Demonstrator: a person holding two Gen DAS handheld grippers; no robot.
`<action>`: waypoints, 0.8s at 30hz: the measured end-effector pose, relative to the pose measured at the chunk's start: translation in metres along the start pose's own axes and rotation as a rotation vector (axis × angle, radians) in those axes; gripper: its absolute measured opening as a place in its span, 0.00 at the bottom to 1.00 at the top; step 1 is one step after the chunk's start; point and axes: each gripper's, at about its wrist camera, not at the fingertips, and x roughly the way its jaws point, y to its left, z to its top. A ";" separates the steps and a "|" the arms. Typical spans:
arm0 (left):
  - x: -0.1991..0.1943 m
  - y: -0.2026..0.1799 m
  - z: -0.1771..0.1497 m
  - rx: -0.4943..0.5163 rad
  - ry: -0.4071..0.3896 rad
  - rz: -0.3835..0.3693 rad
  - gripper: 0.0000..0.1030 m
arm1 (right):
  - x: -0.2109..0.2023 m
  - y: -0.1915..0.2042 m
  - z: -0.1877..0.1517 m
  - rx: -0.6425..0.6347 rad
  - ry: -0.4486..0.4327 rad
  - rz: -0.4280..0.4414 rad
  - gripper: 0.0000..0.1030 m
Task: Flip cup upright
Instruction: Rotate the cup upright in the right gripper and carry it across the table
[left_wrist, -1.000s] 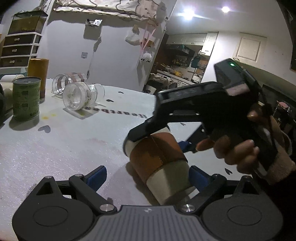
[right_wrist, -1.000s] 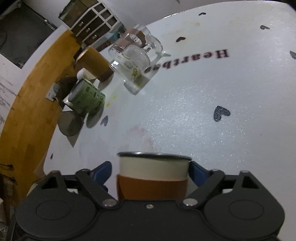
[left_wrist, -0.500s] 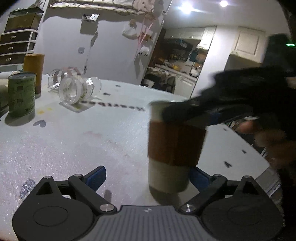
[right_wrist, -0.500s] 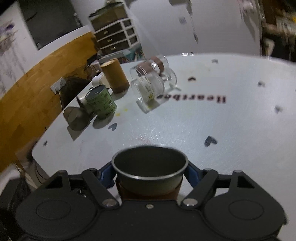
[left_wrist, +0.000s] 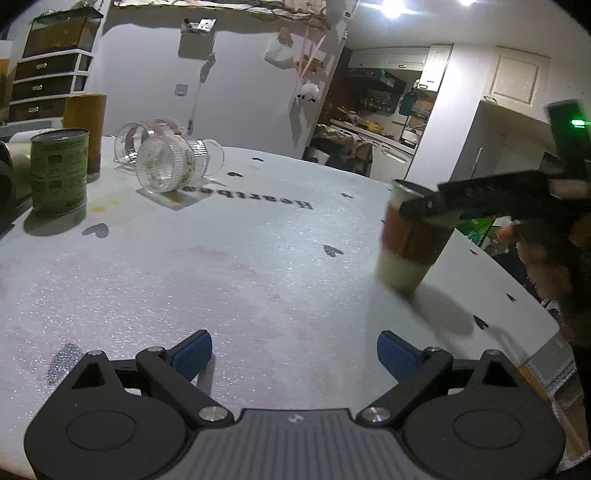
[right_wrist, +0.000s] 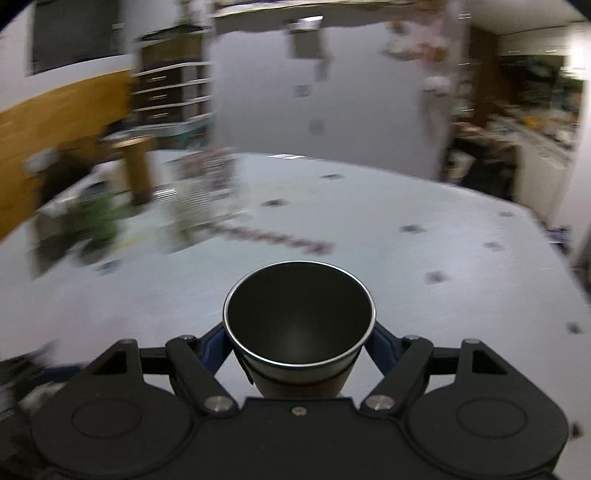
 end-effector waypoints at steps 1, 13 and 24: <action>0.000 0.000 0.000 0.001 -0.002 0.006 0.93 | 0.007 -0.012 0.004 0.022 -0.008 -0.041 0.75; 0.005 -0.005 -0.001 0.039 -0.007 0.022 0.93 | 0.082 -0.132 0.042 0.302 -0.095 -0.330 0.74; 0.005 -0.004 -0.001 0.044 -0.009 0.029 0.93 | 0.104 -0.150 0.039 0.341 -0.040 -0.353 0.81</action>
